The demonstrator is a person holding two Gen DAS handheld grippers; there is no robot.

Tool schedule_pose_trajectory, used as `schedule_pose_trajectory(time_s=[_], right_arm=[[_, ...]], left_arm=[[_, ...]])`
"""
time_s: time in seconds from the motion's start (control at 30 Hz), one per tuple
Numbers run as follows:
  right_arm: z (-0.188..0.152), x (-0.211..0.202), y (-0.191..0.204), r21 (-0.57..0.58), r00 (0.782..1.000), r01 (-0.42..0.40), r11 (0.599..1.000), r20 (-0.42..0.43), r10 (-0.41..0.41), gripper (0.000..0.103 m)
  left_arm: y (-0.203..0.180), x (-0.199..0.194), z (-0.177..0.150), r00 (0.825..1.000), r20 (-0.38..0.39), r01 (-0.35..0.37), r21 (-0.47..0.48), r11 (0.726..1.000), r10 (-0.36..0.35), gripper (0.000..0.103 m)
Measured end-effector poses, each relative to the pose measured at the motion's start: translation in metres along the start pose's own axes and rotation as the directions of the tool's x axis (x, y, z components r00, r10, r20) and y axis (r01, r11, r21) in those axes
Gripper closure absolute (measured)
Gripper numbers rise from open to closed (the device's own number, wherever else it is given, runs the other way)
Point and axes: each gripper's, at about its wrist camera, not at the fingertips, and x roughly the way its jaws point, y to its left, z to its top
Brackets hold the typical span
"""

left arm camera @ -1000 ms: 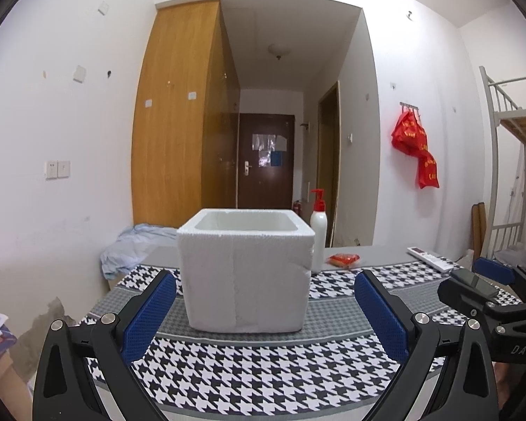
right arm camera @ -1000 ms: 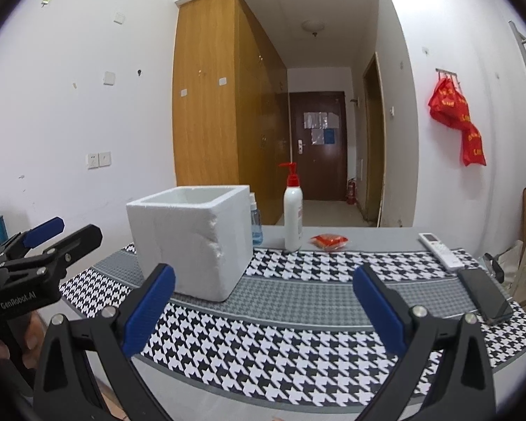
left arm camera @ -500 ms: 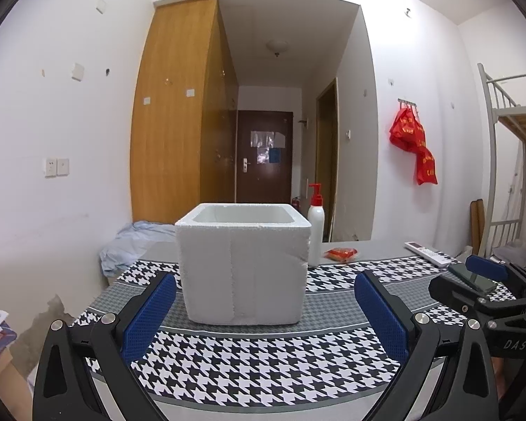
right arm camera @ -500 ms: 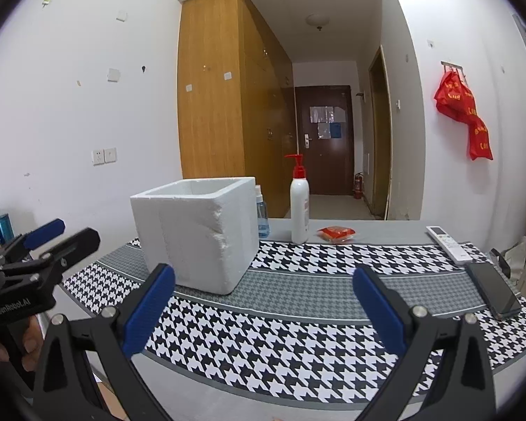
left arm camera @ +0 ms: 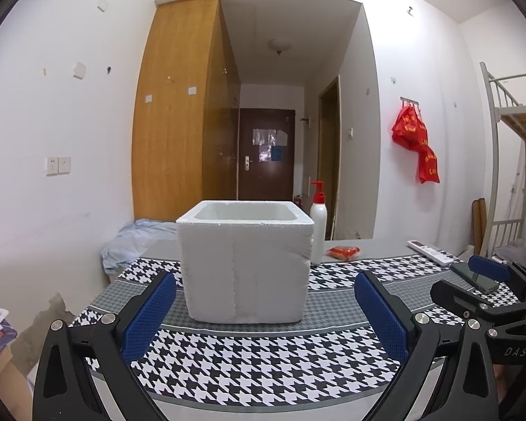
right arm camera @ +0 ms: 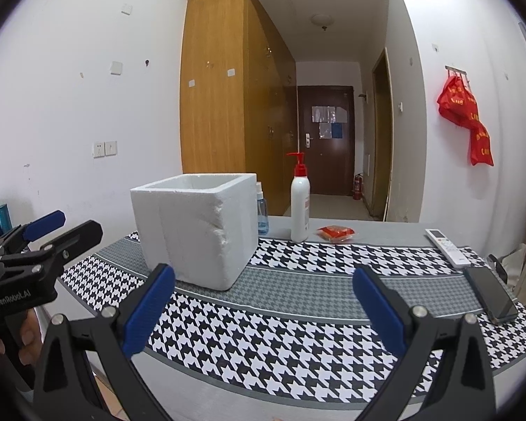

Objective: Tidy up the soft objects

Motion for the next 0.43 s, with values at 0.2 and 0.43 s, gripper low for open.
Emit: schedule_pose_trajectory(time_s=[0.2, 0.43], right_arm=[[0.0003, -0.0004, -0.0011, 0.006, 1.000, -0.001, 1.000, 0.003, 0.001, 0.000], [0.0011, 0.0013, -0.0040, 0.009, 1.000, 0.006, 1.000, -0.004, -0.006, 0.000]], left_arm=[[-0.0009, 0.0008, 0.0005, 1.000, -0.002, 0.001, 0.009, 1.000, -0.001, 0.001], [-0.0021, 0.0014, -0.0004, 1.000, -0.005, 0.004, 0.008, 1.000, -0.004, 0.001]])
